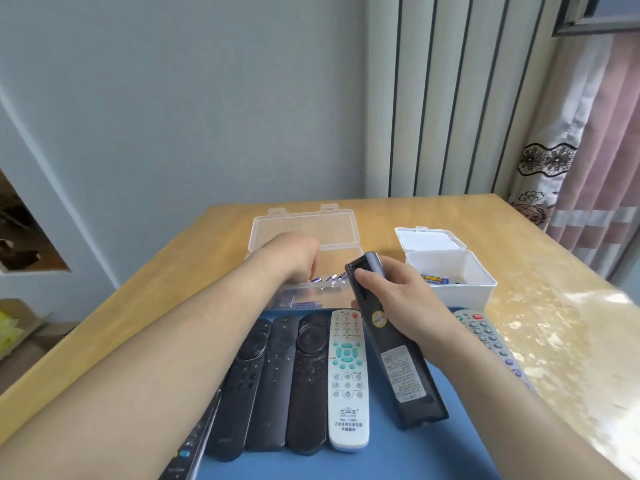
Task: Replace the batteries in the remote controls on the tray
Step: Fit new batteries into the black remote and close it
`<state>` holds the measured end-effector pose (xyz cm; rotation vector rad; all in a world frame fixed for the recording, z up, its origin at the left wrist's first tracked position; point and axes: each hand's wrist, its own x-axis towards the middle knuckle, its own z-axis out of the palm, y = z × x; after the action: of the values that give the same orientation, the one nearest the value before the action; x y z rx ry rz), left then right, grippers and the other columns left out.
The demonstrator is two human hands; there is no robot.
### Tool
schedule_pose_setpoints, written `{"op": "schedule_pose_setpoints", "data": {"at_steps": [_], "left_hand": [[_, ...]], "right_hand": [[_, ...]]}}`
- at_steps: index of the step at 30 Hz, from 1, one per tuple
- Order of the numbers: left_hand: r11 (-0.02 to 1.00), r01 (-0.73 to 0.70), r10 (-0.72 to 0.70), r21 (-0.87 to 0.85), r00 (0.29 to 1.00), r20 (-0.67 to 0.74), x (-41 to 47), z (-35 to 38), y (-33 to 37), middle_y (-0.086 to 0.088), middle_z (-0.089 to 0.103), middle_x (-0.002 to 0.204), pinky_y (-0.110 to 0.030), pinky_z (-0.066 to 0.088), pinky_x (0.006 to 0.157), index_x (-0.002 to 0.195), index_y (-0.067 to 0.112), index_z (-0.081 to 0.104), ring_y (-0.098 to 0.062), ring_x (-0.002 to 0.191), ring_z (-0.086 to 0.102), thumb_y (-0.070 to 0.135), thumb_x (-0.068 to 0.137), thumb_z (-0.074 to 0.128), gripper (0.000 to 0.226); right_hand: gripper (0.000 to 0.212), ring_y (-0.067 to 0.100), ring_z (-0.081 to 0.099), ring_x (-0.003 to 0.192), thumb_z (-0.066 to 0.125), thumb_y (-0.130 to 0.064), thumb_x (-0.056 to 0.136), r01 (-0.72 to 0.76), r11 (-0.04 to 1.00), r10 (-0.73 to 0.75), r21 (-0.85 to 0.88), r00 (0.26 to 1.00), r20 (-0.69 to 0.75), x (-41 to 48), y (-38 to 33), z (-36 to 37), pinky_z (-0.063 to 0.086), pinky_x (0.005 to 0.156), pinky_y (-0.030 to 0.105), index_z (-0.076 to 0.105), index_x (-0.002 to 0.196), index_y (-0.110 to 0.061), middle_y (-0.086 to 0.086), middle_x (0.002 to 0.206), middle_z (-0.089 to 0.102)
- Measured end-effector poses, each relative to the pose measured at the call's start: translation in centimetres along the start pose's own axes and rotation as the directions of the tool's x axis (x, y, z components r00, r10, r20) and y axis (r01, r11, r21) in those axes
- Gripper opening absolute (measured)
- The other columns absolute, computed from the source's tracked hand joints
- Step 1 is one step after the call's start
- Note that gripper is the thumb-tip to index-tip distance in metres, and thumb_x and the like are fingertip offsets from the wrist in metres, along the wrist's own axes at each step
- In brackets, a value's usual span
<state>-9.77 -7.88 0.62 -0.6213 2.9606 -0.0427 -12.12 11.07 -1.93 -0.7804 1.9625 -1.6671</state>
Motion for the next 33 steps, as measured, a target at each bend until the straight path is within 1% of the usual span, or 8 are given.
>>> {"op": "schedule_pose_setpoints", "data": {"at_steps": [12, 16, 18, 20, 21, 23, 26, 33], "left_hand": [[0.999, -0.051, 0.05, 0.01, 0.995, 0.092, 0.3, -0.3, 0.3, -0.005, 0.073, 0.094, -0.025, 0.052, 0.07, 0.097, 0.018, 0.076, -0.023, 0.087, 0.066, 0.004, 0.071, 0.074, 0.03], [0.973, -0.022, -0.002, -0.231, 0.995, -0.101, -0.2, -0.7, -0.7, 0.001, 0.073, 0.087, -0.024, 0.052, 0.075, 0.094, 0.018, 0.077, -0.015, 0.082, 0.065, 0.011, 0.072, 0.08, 0.023], [0.776, -0.058, -0.122, -0.628, 0.963, -0.24, -1.5, -1.3, -0.7, 0.001, 0.072, 0.078, -0.025, 0.054, 0.072, 0.087, 0.014, 0.077, -0.013, 0.075, 0.065, 0.006, 0.069, 0.083, 0.021], [0.251, -0.168, -0.191, -0.953, 0.957, -0.219, -3.9, -2.1, 0.4, -0.003, 0.072, 0.078, -0.025, 0.058, 0.07, 0.086, 0.008, 0.074, -0.016, 0.076, 0.068, -0.002, 0.068, 0.08, 0.022], [0.022, -0.194, -0.186, -0.981, 0.963, -0.195, -5.0, -2.1, 1.1, -0.005, 0.072, 0.08, -0.024, 0.058, 0.068, 0.087, 0.006, 0.072, -0.017, 0.077, 0.068, -0.003, 0.067, 0.078, 0.022], [-0.235, -0.216, -0.18, -0.948, 0.968, -0.176, -6.9, -1.8, 2.6, -0.008, 0.07, 0.083, -0.022, 0.059, 0.068, 0.087, 0.003, 0.07, -0.02, 0.08, 0.068, 0.001, 0.063, 0.075, 0.025], [-0.37, -0.25, -0.201, -0.895, 0.962, -0.186, -9.5, -1.0, 4.4, -0.009, 0.072, 0.08, -0.021, 0.059, 0.068, 0.085, 0.003, 0.07, -0.019, 0.079, 0.07, 0.004, 0.061, 0.072, 0.024], [-0.377, -0.329, -0.273, -0.866, 0.933, -0.236, -14.7, -0.6, 4.6, -0.013, 0.074, 0.09, -0.02, 0.057, 0.064, 0.107, 0.006, 0.063, -0.018, 0.079, 0.072, -0.008, 0.09, 0.054, 0.024]], "right_hand": [[0.018, 0.023, 0.064, 0.06, 0.051, -0.018, 0.099, -0.148, 0.873, 0.181, 0.464, 0.983, -0.028, 0.2, -0.2, -1.0, 0.05, 0.061, 0.034, 0.064, 0.098, -0.006, 0.015, 0.092, 0.075], [0.015, 0.022, 0.063, 0.06, 0.06, -0.02, 0.095, -0.163, 0.828, 0.185, 0.536, 0.983, 0.014, 0.2, -0.2, -1.4, 0.051, 0.059, 0.032, 0.064, 0.098, -0.006, 0.015, 0.089, 0.072], [0.018, 0.019, 0.063, 0.061, 0.07, -0.018, 0.088, -0.168, 0.818, 0.164, 0.55, 0.985, 0.058, 0.0, -0.5, -1.5, 0.053, 0.057, 0.031, 0.064, 0.101, -0.007, 0.015, 0.092, 0.071], [0.03, 0.017, 0.063, 0.061, 0.076, -0.013, 0.082, -0.169, 0.839, 0.14, 0.517, 0.986, 0.096, -0.3, -1.0, -1.5, 0.054, 0.054, 0.03, 0.063, 0.107, -0.004, 0.015, 0.09, 0.069], [0.034, 0.016, 0.062, 0.058, 0.077, -0.009, 0.08, -0.167, 0.847, 0.129, 0.505, 0.986, 0.11, -0.4, -1.3, -1.5, 0.053, 0.052, 0.028, 0.062, 0.11, -0.002, 0.015, 0.085, 0.067], [0.032, 0.015, 0.061, 0.054, 0.076, -0.003, 0.079, -0.144, 0.853, 0.091, 0.502, 0.987, 0.129, -0.8, -2.1, -1.4, 0.051, 0.05, 0.025, 0.063, 0.108, -0.002, 0.013, 0.077, 0.064], [0.022, 0.016, 0.062, 0.057, 0.075, -0.001, 0.078, -0.076, 0.876, 0.029, 0.476, 0.994, 0.104, -1.6, -3.2, -1.1, 0.052, 0.055, 0.026, 0.066, 0.098, -0.004, 0.017, 0.083, 0.066], [0.012, 0.015, 0.062, 0.059, 0.074, -0.003, 0.08, -0.018, 0.891, -0.025, 0.453, 0.996, 0.09, -5.8, -4.6, -1.0, 0.052, 0.054, 0.026, 0.068, 0.09, -0.007, 0.013, 0.078, 0.071]]}}
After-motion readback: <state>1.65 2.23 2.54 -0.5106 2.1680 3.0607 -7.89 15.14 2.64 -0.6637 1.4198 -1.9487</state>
